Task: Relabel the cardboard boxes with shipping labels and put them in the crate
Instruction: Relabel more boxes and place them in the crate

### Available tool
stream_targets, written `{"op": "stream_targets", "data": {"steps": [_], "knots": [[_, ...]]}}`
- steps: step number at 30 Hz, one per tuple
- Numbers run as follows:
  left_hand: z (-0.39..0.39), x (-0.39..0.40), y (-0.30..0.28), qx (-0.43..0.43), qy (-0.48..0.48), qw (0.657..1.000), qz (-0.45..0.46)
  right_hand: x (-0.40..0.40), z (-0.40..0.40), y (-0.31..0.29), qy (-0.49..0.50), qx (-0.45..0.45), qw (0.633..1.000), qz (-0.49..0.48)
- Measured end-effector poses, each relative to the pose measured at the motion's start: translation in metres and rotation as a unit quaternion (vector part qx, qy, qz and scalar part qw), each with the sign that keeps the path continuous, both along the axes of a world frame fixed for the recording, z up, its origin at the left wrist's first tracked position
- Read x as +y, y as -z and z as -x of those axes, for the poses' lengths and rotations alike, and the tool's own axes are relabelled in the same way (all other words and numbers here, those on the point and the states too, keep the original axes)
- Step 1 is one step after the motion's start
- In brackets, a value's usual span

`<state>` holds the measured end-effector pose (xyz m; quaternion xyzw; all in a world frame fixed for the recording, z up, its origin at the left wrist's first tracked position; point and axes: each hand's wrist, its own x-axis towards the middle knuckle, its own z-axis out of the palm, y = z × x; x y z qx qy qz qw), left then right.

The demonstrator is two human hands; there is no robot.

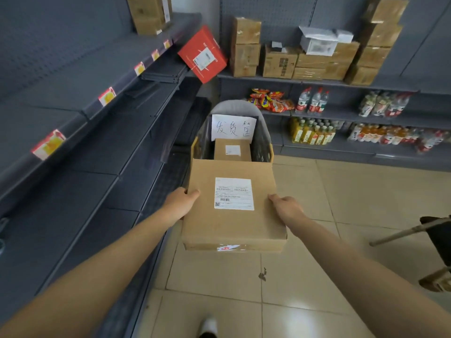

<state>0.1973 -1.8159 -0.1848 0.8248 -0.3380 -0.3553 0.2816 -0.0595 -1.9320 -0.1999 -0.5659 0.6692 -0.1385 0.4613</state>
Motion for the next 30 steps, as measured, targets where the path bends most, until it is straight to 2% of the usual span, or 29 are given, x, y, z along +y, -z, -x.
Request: {"op": "stream_targets", "data": {"steps": [12, 21, 30], "knots": [[-0.093, -0.199, 0.019, 0.018, 0.021, 0.999, -0.016, -0.186, -0.087, 0.019, 0.007, 0.024, 1.000, -0.014], [-0.126, -0.331, 0.044, 0.064, 0.016, 0.996, -0.053, -0.328, -0.126, 0.045, -0.003, 0.040, 0.998, -0.048], [-0.149, -0.449, 0.064, 0.070, -0.014, 0.993, -0.089, -0.456, -0.155, 0.066, -0.019, 0.045, 0.995, -0.083]]}}
